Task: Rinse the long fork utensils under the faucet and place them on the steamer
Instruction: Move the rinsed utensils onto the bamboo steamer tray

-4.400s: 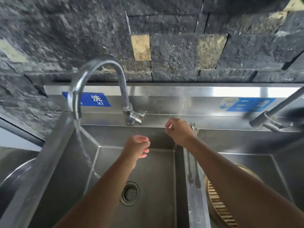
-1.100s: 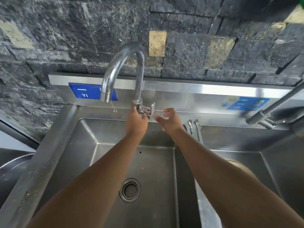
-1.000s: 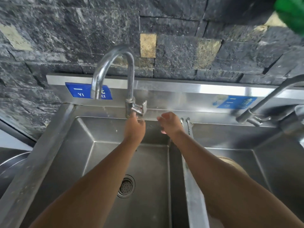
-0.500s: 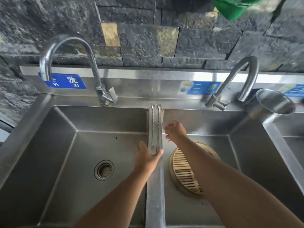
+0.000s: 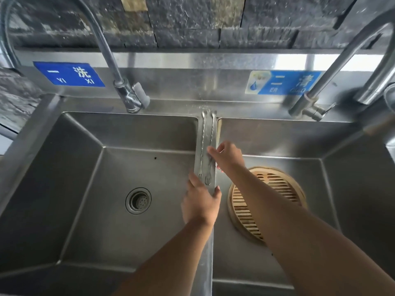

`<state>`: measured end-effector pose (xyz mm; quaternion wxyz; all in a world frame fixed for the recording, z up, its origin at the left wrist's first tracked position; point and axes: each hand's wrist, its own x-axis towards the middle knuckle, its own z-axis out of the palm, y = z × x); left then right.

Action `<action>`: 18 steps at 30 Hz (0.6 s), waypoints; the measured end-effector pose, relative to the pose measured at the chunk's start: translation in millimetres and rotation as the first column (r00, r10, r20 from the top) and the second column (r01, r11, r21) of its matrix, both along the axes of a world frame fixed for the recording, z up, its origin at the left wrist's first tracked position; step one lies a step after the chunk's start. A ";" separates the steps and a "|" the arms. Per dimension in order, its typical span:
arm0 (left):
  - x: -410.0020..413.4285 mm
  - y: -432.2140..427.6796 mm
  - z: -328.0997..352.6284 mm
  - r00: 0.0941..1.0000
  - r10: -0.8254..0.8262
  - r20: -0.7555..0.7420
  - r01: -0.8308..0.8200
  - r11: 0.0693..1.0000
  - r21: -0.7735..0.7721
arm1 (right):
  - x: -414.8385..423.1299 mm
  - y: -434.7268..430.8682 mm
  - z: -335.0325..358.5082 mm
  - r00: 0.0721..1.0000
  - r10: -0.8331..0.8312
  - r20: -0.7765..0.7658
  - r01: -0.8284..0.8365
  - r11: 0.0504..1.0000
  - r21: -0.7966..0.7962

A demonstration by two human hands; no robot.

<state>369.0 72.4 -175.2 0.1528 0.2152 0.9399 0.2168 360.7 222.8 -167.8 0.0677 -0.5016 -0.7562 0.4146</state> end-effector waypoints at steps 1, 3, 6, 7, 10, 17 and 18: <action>0.4 1.1 1.3 1.000 0.004 -0.010 -0.004 1.000 -0.010 | -2.2 1.5 -0.2 1.000 0.013 0.010 -0.013 1.000 0.017; 1.2 2.2 4.2 1.000 -0.002 -0.025 0.001 0.999 -0.036 | -5.3 2.9 0.1 1.000 0.017 0.020 -0.017 0.999 0.035; 1.6 2.3 6.5 0.999 -0.002 -0.035 0.000 0.999 -0.052 | -7.1 3.6 0.8 0.999 0.010 0.031 -0.012 0.998 0.062; 1.2 2.6 6.7 1.000 -0.001 -0.029 -0.001 0.999 -0.051 | -7.0 3.8 1.0 0.999 0.012 0.038 -0.014 0.997 0.077; 1.0 2.7 2.8 0.999 -0.005 -0.035 0.004 0.999 -0.038 | -7.7 5.1 -1.5 0.999 0.020 0.034 -0.024 0.992 0.120; -1.5 2.4 -6.5 0.998 -0.014 -0.055 0.014 1.000 0.003 | 8.2 1.7 -13.4 0.999 0.012 -0.044 -0.004 0.983 0.186; -0.8 2.1 -6.9 0.998 -0.014 -0.054 0.015 1.000 0.023 | 13.3 0.6 -14.2 0.998 0.006 -0.061 0.006 0.980 0.200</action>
